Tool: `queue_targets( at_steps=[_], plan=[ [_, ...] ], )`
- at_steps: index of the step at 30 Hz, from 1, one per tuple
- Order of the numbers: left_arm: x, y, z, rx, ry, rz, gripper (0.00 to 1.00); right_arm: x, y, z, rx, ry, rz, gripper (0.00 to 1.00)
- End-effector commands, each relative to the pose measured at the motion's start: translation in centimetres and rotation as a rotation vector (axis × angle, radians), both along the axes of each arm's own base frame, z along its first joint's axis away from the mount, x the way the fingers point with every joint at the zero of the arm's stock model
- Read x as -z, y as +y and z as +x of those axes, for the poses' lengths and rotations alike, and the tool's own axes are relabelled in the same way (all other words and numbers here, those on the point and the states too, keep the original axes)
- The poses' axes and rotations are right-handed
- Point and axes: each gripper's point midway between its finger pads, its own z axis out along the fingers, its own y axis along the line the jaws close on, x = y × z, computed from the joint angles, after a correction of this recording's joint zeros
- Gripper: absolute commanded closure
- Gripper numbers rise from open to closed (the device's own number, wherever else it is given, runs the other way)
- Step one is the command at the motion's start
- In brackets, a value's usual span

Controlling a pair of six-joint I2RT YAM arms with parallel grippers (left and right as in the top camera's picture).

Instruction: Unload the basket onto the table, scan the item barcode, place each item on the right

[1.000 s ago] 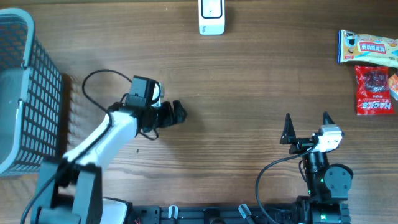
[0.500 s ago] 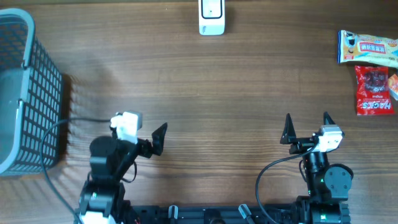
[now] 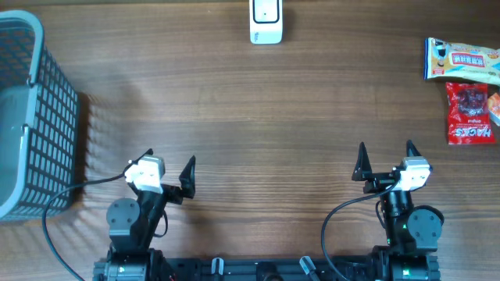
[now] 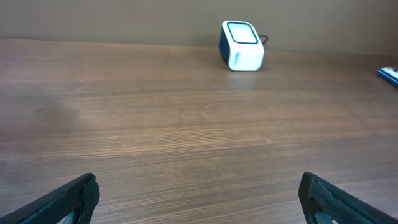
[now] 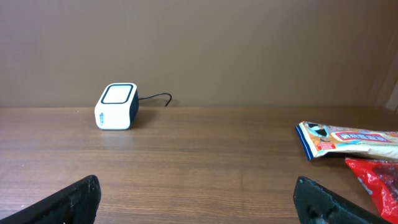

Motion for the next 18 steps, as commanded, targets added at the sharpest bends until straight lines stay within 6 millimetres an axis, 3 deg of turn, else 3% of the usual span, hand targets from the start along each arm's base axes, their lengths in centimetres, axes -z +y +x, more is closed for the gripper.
queue_targets(
  at_steps=[1,7,14,18],
  plan=[
    [-1.0,1.1,0.1,-0.044,-0.065,0.018,0.0,-0.2,-0.3,0.0,0.018,-0.009,0.008,0.0],
    [-3.6,1.9,-0.2,-0.08,-0.184,0.024,0.0,-0.2,-0.3,0.0,0.018,-0.009,0.008,0.0],
    [-4.2,2.1,-0.1,-0.088,-0.218,0.04,0.0,-0.2,-0.3,0.0,0.018,-0.009,0.008,0.0],
    [-3.3,3.2,-0.1,-0.15,-0.18,0.056,0.0,-0.2,-0.3,0.0,0.018,-0.009,0.008,0.0]
  ],
)
